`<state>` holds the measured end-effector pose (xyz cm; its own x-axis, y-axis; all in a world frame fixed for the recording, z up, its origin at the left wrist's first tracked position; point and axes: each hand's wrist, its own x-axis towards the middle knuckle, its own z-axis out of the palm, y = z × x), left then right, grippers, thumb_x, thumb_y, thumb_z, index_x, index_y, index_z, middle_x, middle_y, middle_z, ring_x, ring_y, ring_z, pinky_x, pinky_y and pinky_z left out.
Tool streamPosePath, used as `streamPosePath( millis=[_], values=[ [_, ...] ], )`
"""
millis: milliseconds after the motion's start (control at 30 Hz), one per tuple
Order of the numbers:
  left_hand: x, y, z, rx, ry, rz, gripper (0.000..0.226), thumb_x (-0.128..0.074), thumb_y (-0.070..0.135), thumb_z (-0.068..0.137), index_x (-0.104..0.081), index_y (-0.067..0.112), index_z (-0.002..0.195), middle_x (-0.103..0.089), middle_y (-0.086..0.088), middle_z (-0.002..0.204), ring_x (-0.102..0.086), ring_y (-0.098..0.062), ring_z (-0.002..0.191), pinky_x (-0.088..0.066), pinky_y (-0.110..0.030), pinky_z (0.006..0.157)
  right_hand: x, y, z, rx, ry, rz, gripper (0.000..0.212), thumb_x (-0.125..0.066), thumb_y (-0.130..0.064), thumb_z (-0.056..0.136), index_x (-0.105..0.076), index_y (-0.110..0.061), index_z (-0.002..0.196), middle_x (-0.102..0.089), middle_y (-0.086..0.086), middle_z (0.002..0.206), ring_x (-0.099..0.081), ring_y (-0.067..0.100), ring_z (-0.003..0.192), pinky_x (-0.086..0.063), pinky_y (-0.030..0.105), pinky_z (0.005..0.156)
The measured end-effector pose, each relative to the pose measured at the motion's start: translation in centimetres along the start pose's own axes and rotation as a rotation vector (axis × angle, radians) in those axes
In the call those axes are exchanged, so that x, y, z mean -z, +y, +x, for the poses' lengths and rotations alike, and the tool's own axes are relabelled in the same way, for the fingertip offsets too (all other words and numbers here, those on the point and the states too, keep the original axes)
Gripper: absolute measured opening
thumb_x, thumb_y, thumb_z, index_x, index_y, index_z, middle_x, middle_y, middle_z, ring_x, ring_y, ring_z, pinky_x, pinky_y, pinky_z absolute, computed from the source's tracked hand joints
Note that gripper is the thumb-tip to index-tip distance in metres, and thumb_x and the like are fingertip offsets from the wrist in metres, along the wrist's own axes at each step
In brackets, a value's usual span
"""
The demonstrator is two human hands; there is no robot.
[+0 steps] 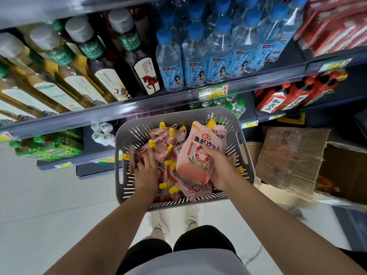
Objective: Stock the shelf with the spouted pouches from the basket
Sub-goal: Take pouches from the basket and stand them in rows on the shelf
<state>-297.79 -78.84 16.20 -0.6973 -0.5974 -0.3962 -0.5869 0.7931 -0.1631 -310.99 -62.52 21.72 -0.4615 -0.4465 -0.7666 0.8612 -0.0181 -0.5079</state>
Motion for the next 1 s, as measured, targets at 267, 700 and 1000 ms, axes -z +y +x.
streamPosePath(
  millis=[267, 700, 1000],
  values=[
    [2.4, -0.6, -0.3, -0.079, -0.066, 0.072, 0.108, -0.070, 0.031, 0.079, 0.011, 0.004, 0.145, -0.029, -0.015, 0.141, -0.051, -0.030, 0.111, -0.049, -0.037, 0.089, 0.4, 0.3, -1.2, -0.008, -0.092, 0.047, 0.014, -0.071, -0.028, 0.079, -0.075, -0.023, 0.092, -0.073, 0.007, 0.103, -0.071, 0.025, 0.090, -0.057, 0.036, 0.063],
    [6.2, -3.4, 0.0, -0.348, 0.271, 0.441, 0.089, -0.024, 0.050, 0.091, 0.032, -0.001, 0.138, -0.015, -0.017, 0.151, -0.035, -0.028, 0.121, -0.031, -0.037, 0.098, -1.2, 0.5, -0.9, 0.222, 0.237, -0.544, 0.068, -0.091, -0.038, 0.049, -0.056, -0.025, 0.106, -0.073, -0.005, 0.095, -0.070, 0.013, 0.082, -0.057, 0.032, 0.078],
    [5.4, -3.1, 1.7, -0.228, 0.211, 0.546, 0.126, -0.032, 0.079, 0.077, 0.033, -0.015, 0.131, 0.012, -0.030, 0.151, -0.005, -0.040, 0.140, -0.017, -0.050, 0.110, -2.1, 0.6, 0.7, 0.207, 0.348, -0.974, 0.112, -0.085, -0.057, 0.046, -0.028, -0.018, 0.135, -0.056, 0.007, 0.129, -0.056, 0.032, 0.114, -0.048, 0.039, 0.091]
  ],
)
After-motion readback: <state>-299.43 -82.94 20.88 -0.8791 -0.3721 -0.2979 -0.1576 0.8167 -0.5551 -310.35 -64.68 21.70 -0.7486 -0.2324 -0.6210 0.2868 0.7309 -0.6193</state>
